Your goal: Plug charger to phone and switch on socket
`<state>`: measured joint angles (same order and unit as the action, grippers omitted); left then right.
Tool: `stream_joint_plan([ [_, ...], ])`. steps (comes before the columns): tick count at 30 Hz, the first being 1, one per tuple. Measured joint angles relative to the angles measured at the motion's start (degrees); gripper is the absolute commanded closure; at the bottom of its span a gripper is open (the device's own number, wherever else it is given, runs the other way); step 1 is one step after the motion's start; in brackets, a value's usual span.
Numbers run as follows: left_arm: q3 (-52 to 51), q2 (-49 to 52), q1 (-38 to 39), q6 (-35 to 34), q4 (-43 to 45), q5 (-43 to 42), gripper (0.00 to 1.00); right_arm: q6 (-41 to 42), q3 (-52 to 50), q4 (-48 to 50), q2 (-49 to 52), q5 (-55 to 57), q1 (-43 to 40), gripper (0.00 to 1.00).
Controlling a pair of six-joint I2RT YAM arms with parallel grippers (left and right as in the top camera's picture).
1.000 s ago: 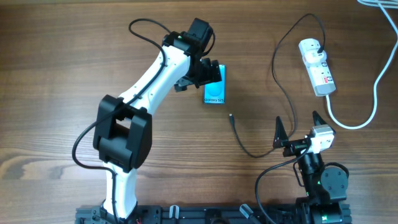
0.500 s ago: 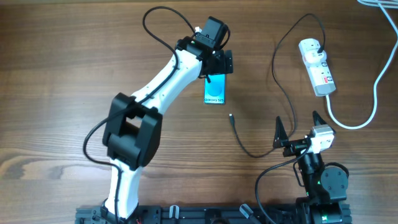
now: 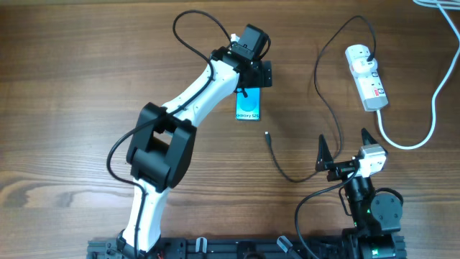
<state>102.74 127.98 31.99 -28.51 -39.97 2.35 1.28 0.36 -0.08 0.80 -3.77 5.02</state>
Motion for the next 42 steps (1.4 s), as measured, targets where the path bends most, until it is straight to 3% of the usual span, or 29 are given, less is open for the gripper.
stream_joint_plan([
  [6,0.04,4.15,0.33,0.15,-0.96,0.11,0.00,0.00,0.00,-0.02,0.00,0.00,0.00,0.00],
  [27,0.44,4.72,3.08,1.05,-3.63,3.61,0.01,0.00,0.00,-0.02,0.00,0.00,0.00,0.00],
  [42,0.52,4.74,3.17,1.22,-5.01,4.09,0.18,0.00,0.00,0.00,0.00,0.00,0.00,0.00],
])
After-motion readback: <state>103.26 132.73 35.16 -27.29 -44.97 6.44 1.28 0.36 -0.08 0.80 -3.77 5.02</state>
